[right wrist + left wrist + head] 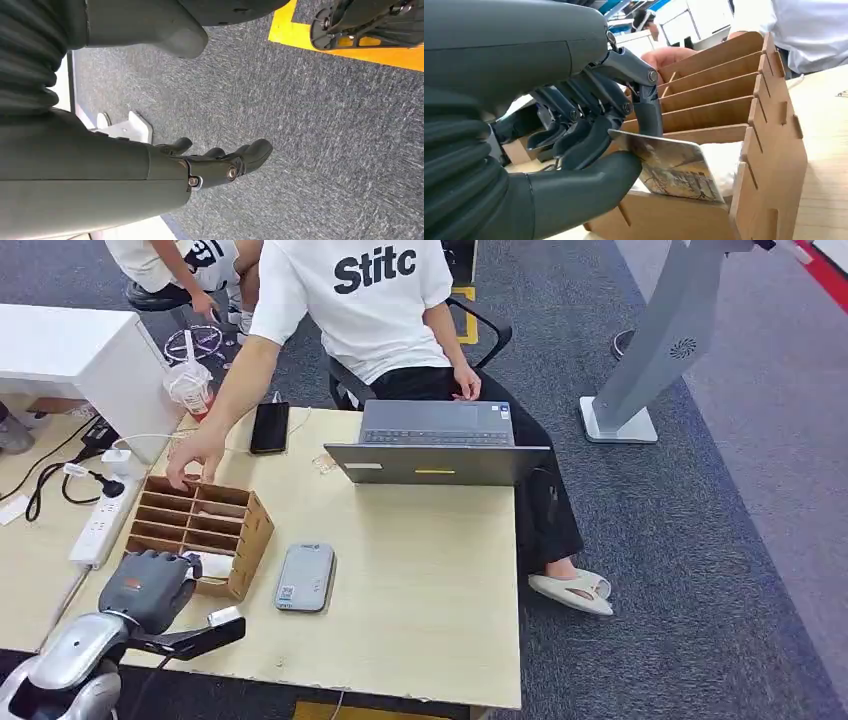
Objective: Pass the card to the sensor for recognition and then transmit it.
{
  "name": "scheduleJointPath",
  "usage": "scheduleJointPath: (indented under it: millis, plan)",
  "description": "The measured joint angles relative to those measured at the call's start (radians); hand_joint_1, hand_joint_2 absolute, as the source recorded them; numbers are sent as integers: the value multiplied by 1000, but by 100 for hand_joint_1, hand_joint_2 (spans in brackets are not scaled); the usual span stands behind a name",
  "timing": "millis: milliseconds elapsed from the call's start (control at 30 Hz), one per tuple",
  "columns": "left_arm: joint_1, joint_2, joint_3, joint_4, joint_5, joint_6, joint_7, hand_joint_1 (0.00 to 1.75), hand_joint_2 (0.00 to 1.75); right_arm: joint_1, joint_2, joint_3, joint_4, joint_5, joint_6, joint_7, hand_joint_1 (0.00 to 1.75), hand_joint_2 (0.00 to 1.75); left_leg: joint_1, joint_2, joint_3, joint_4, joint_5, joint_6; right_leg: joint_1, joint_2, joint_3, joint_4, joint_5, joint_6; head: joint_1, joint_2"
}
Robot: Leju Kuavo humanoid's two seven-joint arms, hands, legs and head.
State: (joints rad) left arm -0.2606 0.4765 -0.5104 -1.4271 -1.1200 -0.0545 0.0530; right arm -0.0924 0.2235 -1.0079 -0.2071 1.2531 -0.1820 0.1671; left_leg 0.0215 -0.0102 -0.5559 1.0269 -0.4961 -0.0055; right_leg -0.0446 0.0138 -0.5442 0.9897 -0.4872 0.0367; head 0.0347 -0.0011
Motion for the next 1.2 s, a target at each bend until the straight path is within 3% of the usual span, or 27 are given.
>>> scheduleJointPath:
  millis: [567,1200]
  plan:
    - [-5,-26,3,-12,-32,63,1,175,175,0,0,0,0,-3,-3,0,0,175,0,0,0,0,0,0,0,0,0,0,0,0,0,0]
    - [-68,-42,81,-97,0,94,0,175,175,0,0,0,0,-4,-14,-6,0,175,0,0,0,0,0,0,0,0,0,0,0,0,0,0]
